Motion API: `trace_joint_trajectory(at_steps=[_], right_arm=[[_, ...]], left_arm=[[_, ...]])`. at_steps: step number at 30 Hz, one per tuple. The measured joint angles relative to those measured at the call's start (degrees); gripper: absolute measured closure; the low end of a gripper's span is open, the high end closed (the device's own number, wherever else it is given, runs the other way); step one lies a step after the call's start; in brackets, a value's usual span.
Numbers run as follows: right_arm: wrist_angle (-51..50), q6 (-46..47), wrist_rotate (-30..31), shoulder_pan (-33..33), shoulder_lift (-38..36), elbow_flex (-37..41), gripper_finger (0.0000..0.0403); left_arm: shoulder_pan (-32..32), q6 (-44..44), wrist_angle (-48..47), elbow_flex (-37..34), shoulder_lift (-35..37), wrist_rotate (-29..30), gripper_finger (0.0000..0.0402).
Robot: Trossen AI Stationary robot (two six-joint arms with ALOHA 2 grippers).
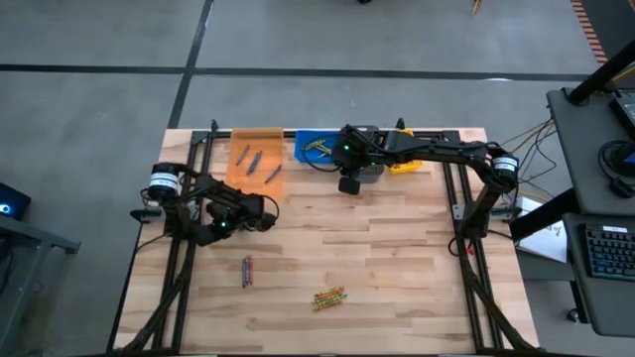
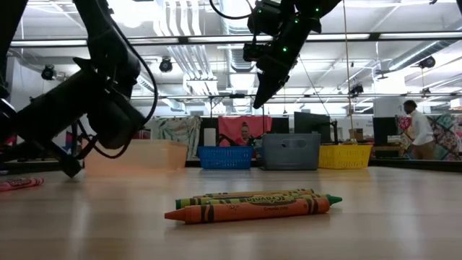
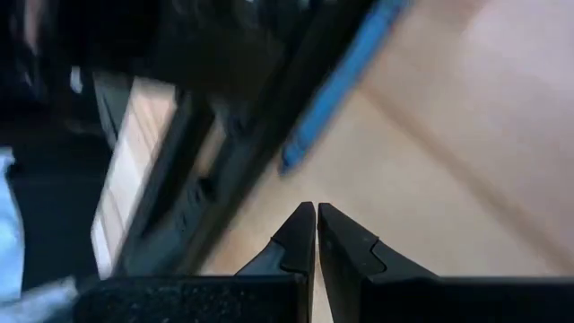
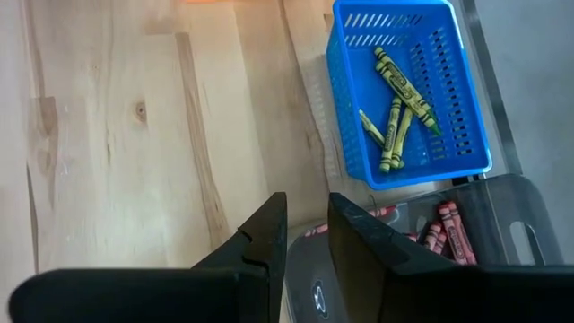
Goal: Sort crayons
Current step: Put the blue crayon into the orange bin
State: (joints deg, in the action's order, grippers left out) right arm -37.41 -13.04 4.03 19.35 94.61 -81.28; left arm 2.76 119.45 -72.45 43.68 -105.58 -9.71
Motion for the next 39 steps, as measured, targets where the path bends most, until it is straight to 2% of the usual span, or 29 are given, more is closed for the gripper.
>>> trace_joint_trajectory(at_steps=[9,16,26,32,39], right_arm=[[0.55,0.0,0.0,0.0,0.0,0.0,0.0321],[0.83,0.0,0.0,0.0,0.0,0.0,0.033],[1.26,0.61,-0.02,-0.02,0.0,0.0,0.0319],[1.34,1.11,-0.01,0.0,0.0,0.0,0.0322],[1.91,1.14,-0.02,0.0,0.0,0.0,0.033]], left_arm=[[0.84,-4.01,0.19,-0.44,0.63,6.65,0.0402],[0.79,7.27,-0.44,-3.22,0.42,12.02,0.0402],[0.77,11.42,1.02,-3.59,-0.56,14.31,0.0402],[0.62,9.94,0.9,-3.58,-0.89,13.51,0.0402],[0.89,3.11,1.69,-3.87,3.48,2.79,0.0402]])
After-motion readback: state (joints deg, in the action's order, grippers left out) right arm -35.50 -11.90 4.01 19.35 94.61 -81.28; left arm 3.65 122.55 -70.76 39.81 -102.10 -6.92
